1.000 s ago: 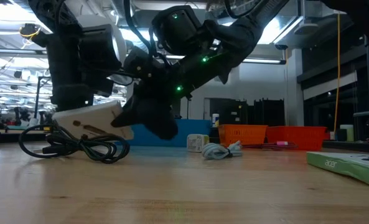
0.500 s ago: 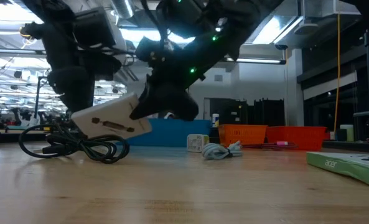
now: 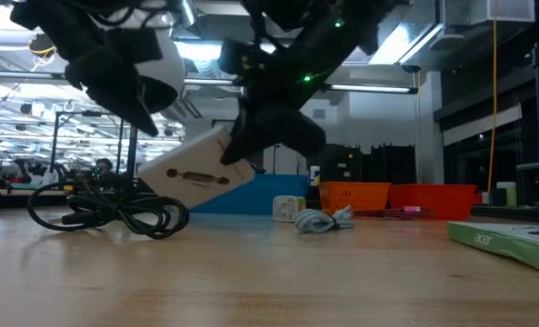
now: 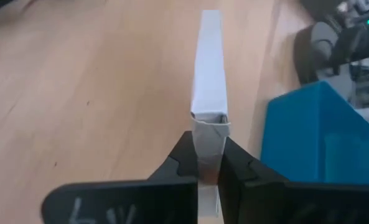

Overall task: Pick and place items into bin
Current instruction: Put the left white card reader box into the orange bin

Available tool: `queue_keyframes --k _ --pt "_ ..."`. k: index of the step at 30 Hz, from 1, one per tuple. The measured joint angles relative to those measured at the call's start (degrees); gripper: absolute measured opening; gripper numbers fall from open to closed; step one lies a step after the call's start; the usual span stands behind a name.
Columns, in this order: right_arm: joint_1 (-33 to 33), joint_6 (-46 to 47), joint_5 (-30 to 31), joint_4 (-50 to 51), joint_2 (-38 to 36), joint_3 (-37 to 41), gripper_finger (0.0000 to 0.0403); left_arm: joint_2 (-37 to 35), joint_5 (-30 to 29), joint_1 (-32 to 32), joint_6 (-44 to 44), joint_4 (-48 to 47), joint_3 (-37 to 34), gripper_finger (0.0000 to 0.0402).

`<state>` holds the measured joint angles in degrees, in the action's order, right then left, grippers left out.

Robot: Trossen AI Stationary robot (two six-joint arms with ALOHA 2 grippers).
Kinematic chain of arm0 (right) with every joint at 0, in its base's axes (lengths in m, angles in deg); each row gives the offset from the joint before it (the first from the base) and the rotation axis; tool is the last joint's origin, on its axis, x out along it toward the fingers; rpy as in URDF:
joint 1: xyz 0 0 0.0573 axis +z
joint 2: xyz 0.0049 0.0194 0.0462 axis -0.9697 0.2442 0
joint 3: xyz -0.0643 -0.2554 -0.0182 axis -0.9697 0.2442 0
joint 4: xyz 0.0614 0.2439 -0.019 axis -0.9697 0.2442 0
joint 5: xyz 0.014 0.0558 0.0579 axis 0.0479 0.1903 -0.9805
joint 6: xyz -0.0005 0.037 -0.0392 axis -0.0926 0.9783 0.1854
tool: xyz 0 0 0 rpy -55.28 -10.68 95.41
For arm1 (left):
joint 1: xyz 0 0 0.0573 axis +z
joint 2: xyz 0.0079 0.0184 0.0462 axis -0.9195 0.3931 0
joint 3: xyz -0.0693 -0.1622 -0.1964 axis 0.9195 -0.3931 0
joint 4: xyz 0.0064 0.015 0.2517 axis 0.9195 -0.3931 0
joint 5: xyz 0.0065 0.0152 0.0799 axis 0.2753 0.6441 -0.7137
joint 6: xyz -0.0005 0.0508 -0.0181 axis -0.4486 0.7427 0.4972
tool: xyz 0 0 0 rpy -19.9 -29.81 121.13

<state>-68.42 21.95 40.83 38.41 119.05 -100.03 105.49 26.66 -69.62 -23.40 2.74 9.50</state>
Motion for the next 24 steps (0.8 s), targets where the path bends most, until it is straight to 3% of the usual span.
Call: queue_keyframes --k 5,12,18,24 --pt "0.3 2.5 1.2 -4.5 -7.3 7.6 0.0012 -1.3 -4.6 -3.0 0.5 0.7 0.0 0.0001" --pt "0.3 4.4 0.8 -20.3 -22.7 24.8 0.0012 -0.8 -6.3 -4.7 4.0 7.0 0.1 0.0001" --pt "0.1 5.1 0.8 -33.3 -33.9 39.6 0.0012 0.1 -2.3 -4.2 11.8 15.8 0.1 0.0001" --pt "0.1 5.3 1.2 -39.9 -42.1 48.7 0.0012 2.1 2.7 -2.0 13.9 20.9 0.1 0.0002"
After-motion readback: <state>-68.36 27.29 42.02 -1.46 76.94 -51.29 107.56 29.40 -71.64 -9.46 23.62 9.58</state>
